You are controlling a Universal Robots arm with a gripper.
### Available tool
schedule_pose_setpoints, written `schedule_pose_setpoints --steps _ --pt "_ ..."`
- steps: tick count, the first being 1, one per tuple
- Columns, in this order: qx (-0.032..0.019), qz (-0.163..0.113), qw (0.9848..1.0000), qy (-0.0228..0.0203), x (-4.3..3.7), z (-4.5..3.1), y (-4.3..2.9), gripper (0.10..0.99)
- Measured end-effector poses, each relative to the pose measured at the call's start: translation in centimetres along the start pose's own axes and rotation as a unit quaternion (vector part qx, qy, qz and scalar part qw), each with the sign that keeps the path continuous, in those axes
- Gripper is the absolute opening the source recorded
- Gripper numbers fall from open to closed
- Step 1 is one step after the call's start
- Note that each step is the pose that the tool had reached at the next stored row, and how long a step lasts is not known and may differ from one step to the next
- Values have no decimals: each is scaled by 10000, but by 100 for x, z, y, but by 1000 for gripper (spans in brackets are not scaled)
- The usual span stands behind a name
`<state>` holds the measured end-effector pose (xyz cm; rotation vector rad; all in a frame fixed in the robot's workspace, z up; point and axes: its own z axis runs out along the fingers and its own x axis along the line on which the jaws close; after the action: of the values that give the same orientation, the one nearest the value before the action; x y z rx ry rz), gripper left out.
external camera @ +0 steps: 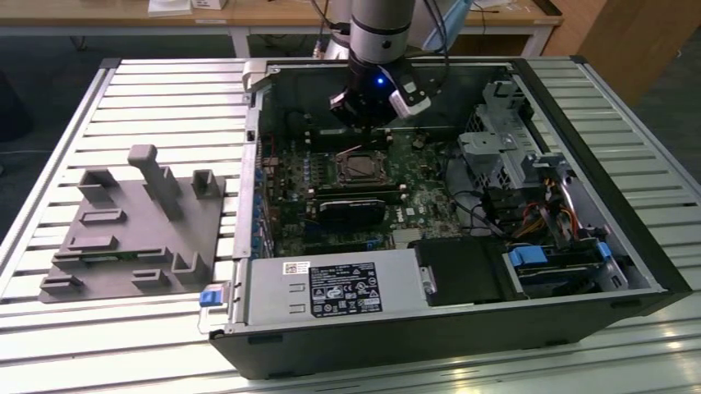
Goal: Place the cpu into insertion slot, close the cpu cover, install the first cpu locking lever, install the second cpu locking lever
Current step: 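Install the first cpu locking lever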
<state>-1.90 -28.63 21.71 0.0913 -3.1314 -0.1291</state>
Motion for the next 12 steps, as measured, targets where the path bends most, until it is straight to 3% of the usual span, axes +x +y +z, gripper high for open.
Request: schedule_pose_setpoints --steps 12 --pt "19 0 10000 1 -41 92 0 106"
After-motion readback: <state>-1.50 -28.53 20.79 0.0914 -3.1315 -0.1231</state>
